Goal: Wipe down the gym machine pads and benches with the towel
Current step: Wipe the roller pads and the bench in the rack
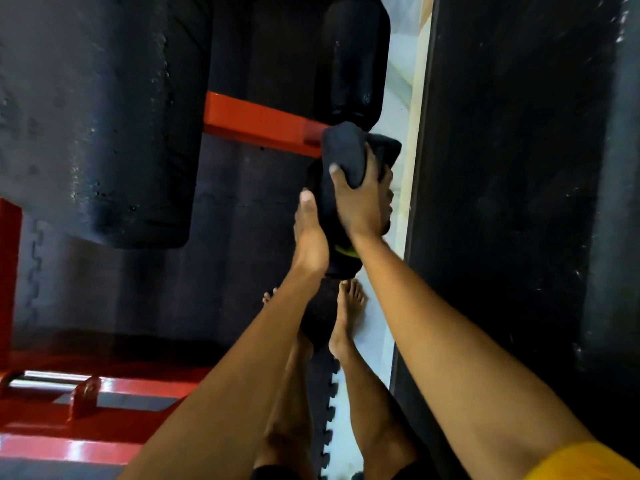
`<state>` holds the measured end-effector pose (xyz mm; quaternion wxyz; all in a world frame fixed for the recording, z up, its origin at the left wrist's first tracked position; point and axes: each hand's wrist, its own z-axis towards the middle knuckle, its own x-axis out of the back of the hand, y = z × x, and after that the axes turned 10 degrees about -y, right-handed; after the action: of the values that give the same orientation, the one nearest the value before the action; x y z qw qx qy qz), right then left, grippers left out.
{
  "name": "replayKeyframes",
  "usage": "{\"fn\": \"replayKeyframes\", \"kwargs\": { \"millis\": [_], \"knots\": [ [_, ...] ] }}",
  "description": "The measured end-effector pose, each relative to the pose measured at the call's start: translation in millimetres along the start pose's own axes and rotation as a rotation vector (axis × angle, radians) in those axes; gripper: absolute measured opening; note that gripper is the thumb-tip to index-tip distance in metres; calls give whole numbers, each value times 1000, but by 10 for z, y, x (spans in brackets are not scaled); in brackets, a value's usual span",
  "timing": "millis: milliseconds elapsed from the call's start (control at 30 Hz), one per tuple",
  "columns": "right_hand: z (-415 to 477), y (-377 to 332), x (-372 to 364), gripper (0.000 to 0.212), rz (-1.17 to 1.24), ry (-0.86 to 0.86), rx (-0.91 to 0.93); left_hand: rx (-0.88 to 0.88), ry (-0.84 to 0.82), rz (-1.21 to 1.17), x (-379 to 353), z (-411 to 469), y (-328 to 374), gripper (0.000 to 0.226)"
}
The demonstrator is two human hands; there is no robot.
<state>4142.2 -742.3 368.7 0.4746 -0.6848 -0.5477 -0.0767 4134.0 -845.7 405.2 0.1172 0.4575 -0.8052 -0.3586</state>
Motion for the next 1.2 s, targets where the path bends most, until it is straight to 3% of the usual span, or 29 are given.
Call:
{"fn": "replayKeyframes", "kwargs": {
  "millis": [133,300,433,533,633,733,800,867,967,1100,1200],
  "knots": [
    [-312,132,-115,76,-98,49,122,160,64,-65,216,178,-31,99],
    [-1203,791,-269,82,-166,-20,243,305,65,-232,198,234,-23,79],
    [-922,712,-174,79,-103,-37,163,244,147,-136,-15,198,-223,106],
    [-275,318,-51,75,-92,-12,138,149,160,65,-259,-21,-51,79],
    [23,85,-42,71,-96,3,83,92,133,82,-275,-76,-101,72],
    [-291,244,-111,75,-154,42,161,125,201,9,-43,109,-126,90],
    [-665,521,-178,78,-170,42,237,206,156,-98,128,364,-229,121],
    [-1023,779,-238,79,-148,7,266,261,115,-191,217,663,-508,131],
    [-1129,880,-226,76,-82,-26,251,265,122,-141,136,610,-479,122],
    [-397,508,-62,76,-116,-3,231,127,210,163,-359,10,69,75],
    [21,208,10,76,-136,-29,201,34,202,245,-540,-69,46,68]
  ]
}}
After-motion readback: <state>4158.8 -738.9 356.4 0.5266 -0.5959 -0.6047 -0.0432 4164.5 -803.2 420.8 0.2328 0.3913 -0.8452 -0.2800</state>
